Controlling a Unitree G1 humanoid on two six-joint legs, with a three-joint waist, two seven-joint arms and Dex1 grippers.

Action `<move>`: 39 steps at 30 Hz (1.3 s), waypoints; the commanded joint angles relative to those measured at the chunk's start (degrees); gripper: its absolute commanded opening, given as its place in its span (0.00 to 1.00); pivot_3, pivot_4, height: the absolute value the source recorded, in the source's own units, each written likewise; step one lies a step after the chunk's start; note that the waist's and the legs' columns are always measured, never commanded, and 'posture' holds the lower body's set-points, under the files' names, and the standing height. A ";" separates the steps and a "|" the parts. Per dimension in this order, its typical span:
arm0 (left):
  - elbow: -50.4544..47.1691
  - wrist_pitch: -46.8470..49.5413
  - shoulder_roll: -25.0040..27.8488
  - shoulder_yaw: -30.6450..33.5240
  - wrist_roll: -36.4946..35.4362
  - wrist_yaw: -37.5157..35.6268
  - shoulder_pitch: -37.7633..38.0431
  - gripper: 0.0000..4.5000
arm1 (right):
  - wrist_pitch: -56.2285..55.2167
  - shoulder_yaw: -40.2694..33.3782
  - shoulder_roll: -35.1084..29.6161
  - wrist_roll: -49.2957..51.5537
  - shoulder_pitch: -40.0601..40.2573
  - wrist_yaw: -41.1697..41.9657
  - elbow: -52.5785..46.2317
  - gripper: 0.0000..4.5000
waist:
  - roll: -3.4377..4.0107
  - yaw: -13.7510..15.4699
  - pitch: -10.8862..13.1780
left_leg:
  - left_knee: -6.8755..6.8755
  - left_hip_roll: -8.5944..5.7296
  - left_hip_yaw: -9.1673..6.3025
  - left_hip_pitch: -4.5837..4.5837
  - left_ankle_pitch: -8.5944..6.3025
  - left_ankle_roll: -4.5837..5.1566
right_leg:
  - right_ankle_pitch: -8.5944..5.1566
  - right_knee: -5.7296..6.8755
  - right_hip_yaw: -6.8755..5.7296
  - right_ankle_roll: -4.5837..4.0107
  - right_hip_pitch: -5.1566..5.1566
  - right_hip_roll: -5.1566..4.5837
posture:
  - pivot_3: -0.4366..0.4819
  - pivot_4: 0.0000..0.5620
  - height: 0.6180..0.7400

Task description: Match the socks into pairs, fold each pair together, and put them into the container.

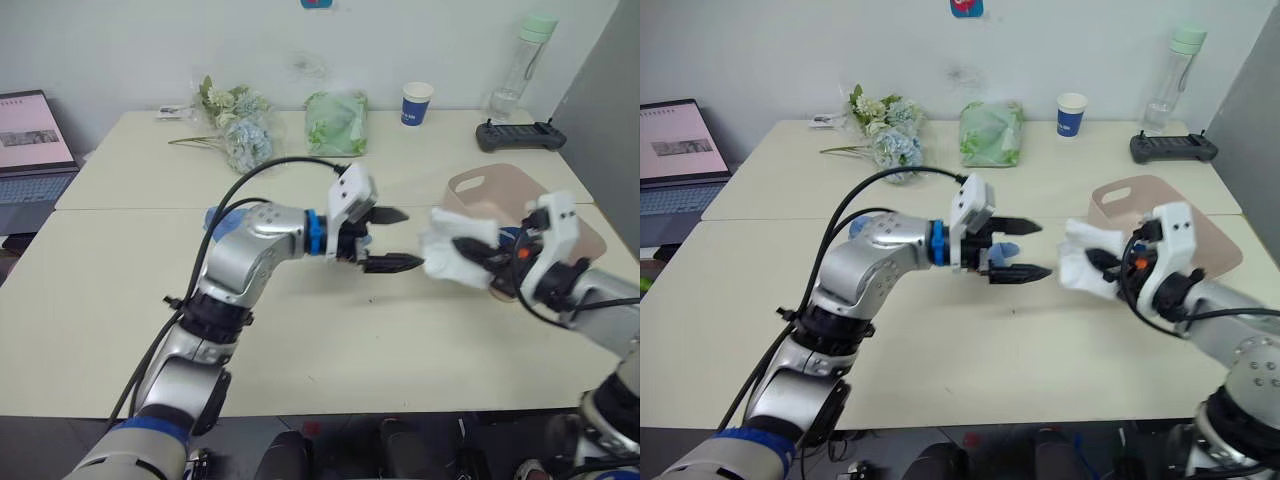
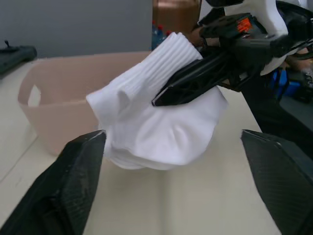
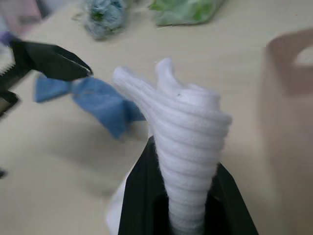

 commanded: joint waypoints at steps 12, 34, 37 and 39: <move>4.76 -4.31 -6.86 -0.95 4.02 1.90 -6.06 1.00 | -68.62 38.57 -35.80 -52.47 -1.69 11.09 36.70 0.00 | -0.16 0.37 0.14 | 0.01 -0.02 0.36 0.01 0.14 -0.26 | -0.02 -0.29 0.08 0.13 0.02 -0.14 | 0.48 0.27 1.00; 5.53 -6.83 -6.04 -0.50 6.44 2.15 -5.69 1.00 | -51.86 29.29 -34.20 -45.27 -6.17 40.78 34.76 0.69 | -0.15 0.66 0.19 | 0.15 -0.03 0.28 -0.04 0.15 -0.29 | -0.01 -0.06 0.09 0.11 -0.07 -0.19 | 0.48 0.27 1.00; 6.59 -8.31 -4.47 0.18 7.28 1.80 -5.87 1.00 | -48.58 25.14 -35.99 -42.65 -4.02 42.22 31.06 0.69 | -0.16 0.66 0.19 | 0.14 -0.02 0.23 -0.04 0.14 -0.27 | -0.01 -0.05 0.08 0.11 -0.06 -0.19 | 0.48 0.27 1.00; 6.28 -8.78 -2.86 0.76 7.34 1.34 -5.14 1.00 | -47.68 23.39 -35.12 -42.16 -4.56 40.26 29.90 0.69 | -0.16 0.56 0.19 | 0.14 0.01 0.24 -0.02 0.11 -0.21 | -0.01 -0.01 0.09 0.11 -0.06 -0.20 | 0.48 0.27 1.00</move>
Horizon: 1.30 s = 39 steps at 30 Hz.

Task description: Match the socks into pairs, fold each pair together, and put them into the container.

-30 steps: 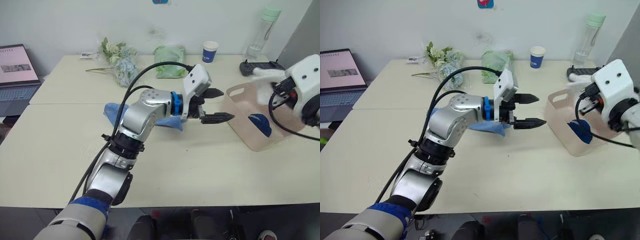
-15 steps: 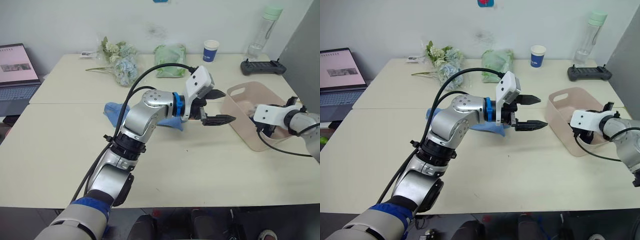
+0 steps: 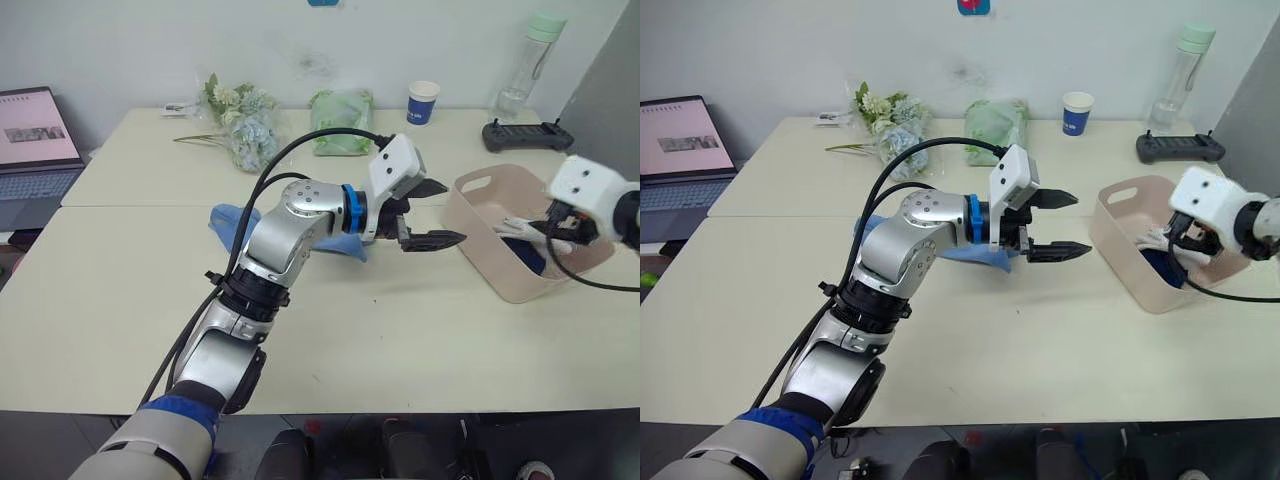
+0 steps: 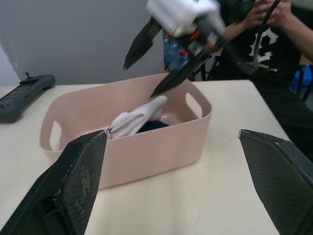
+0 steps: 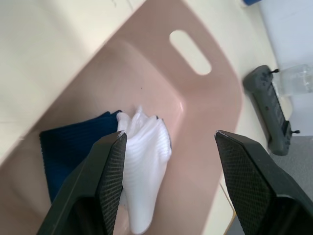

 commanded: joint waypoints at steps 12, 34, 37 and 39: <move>-14.02 -2.78 24.91 24.72 -4.14 2.04 25.54 1.00 | 4.72 -4.35 30.88 7.65 0.81 -22.98 -21.96 0.69 | -0.01 -0.02 0.01 | -0.05 0.23 -0.28 -0.10 0.15 -0.26 | 0.03 0.14 -0.06 -0.07 -0.19 -0.04 | 0.48 0.27 1.00; -21.78 -20.11 23.12 32.02 -1.97 6.39 64.92 1.00 | -19.54 12.01 36.03 -1.43 23.26 -22.28 -13.71 0.99 | -0.18 0.14 -0.06 | -0.13 0.14 -0.24 0.27 -0.02 0.00 | 0.08 -0.04 -0.14 -0.28 0.26 -0.19 | 0.48 0.27 1.00; -21.50 -19.36 22.76 30.69 -2.66 7.62 62.05 1.00 | -21.62 17.73 40.43 -10.07 17.43 -28.79 -6.85 0.99 | -0.19 -0.19 -0.06 | -0.12 0.17 -0.26 0.33 -0.02 0.00 | 0.08 0.05 -0.15 -0.29 0.27 -0.13 | 0.48 0.27 1.00; -22.87 -16.77 22.52 29.86 -3.66 8.58 60.45 1.00 | -20.70 19.77 44.01 -12.94 13.55 -31.78 -2.21 0.99 | -0.19 -0.24 -0.06 | -0.10 0.18 -0.26 0.34 -0.02 0.00 | 0.10 0.08 -0.14 -0.32 0.26 -0.08 | 0.48 0.27 1.00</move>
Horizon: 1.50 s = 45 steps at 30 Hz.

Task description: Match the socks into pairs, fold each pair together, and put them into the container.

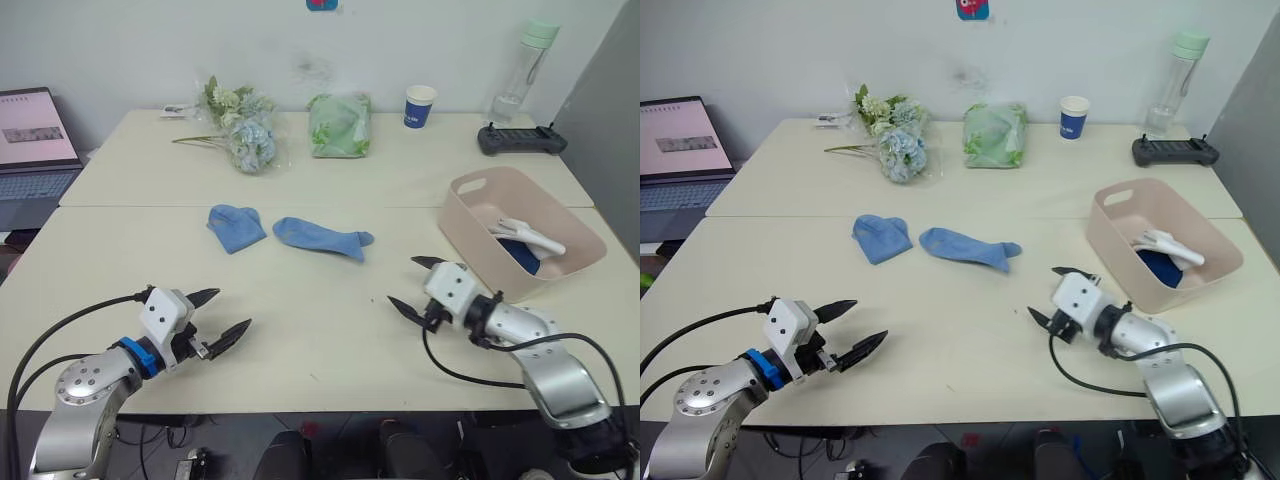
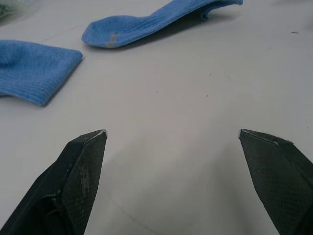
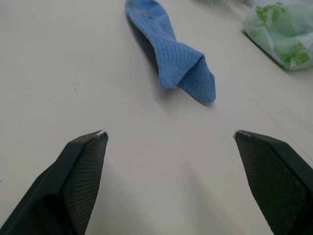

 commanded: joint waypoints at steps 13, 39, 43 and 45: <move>-7.59 7.80 1.14 -2.90 -3.25 2.38 -3.38 1.00 | -8.75 4.20 11.70 -9.04 -15.58 -11.48 23.02 0.45 | -0.01 0.17 -0.01 | 0.02 -0.05 0.04 -0.27 0.01 -0.03 | 0.01 -0.05 0.06 -0.01 -0.27 -0.05 | 0.48 0.27 1.00; 48.01 -36.24 0.13 -22.79 24.12 -0.39 -38.66 1.00 | 2.51 5.81 1.65 -9.17 -5.34 7.23 -8.73 0.01 | -0.05 0.37 -0.02 | 0.06 -0.13 0.07 -0.27 0.01 0.00 | 0.02 0.02 -0.16 0.01 -0.30 0.20 | 0.48 0.27 1.00; 57.83 -40.12 -2.34 -25.64 27.27 -0.39 -45.10 0.91 | 2.35 5.46 0.86 -9.11 -5.14 7.79 -8.97 0.00 | -0.06 0.47 -0.04 | 0.11 -0.18 0.07 -0.26 0.01 0.01 | 0.02 0.03 -0.18 0.01 -0.25 0.17 | 0.48 0.27 1.00; 62.01 -41.73 -2.88 -26.94 28.55 -1.35 -47.38 0.79 | 2.31 5.39 0.73 -9.11 -5.04 7.85 -9.11 0.00 | -0.08 0.44 -0.06 | 0.15 -0.20 0.05 -0.24 0.02 0.01 | 0.02 0.04 -0.22 0.02 -0.20 0.17 | 0.48 0.27 1.00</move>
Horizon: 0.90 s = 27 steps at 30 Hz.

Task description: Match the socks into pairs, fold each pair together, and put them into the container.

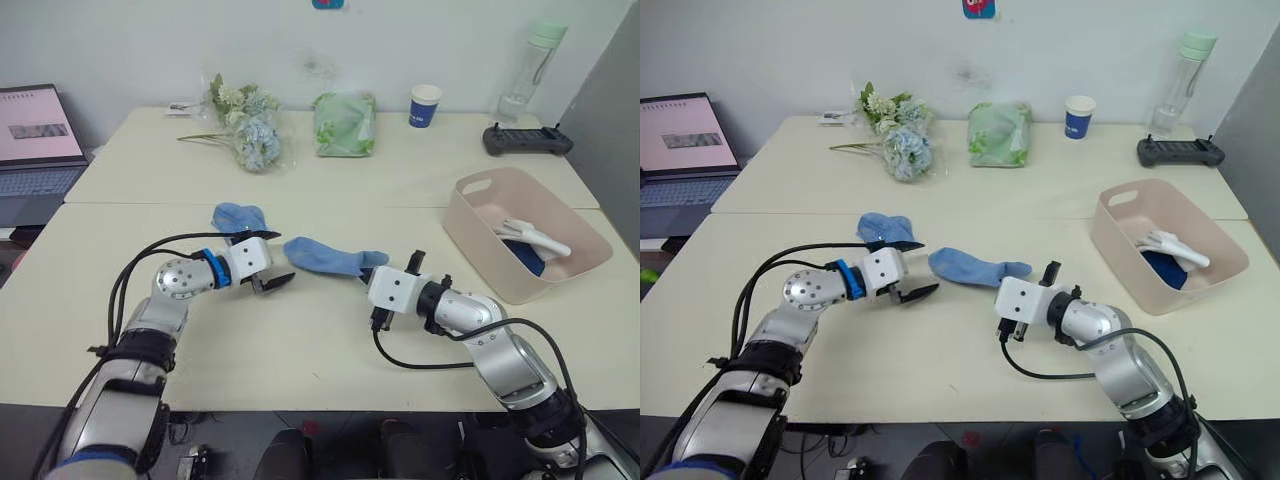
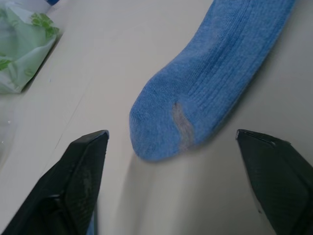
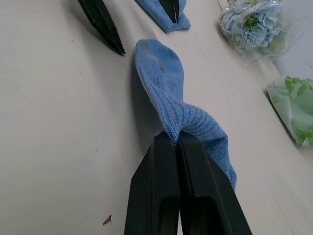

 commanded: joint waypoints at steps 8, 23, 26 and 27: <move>12.05 -5.66 -0.33 -5.02 4.33 -4.86 -5.20 0.20 | -2.00 -1.25 -1.87 -0.27 0.41 0.49 -2.51 0.00 | 0.00 -0.22 -0.03 | 0.00 0.02 -0.01 0.05 0.00 0.00 | 0.00 0.03 0.00 0.00 0.03 0.03 | 0.48 0.27 1.00; -28.67 10.88 15.46 3.15 -9.67 -13.79 17.89 0.00 | -17.20 -0.86 -12.39 0.18 -1.14 6.82 -0.69 0.00 | -0.01 -1.70 -0.01 | -0.22 0.36 0.03 -0.11 0.00 -0.01 | -0.01 0.04 0.22 -0.01 -0.39 0.02 | 0.48 0.27 1.00; -43.31 23.13 21.59 5.36 -16.30 -18.45 25.37 0.00 | -13.02 -1.65 -11.83 6.08 -0.10 11.71 -4.94 0.00 | 0.02 -1.42 0.04 | -0.18 0.39 0.00 -0.22 0.00 -0.01 | -0.01 0.06 0.28 -0.02 -0.43 0.00 | 0.48 0.27 1.00; -47.12 27.12 23.55 5.91 -18.62 -20.19 26.77 0.00 | -11.17 -2.00 -11.65 8.32 -0.23 13.37 -6.29 0.00 | 0.01 -1.27 0.08 | -0.15 0.36 0.00 -0.19 0.00 -0.01 | 0.00 0.07 0.27 -0.02 -0.37 -0.02 | 0.48 0.27 1.00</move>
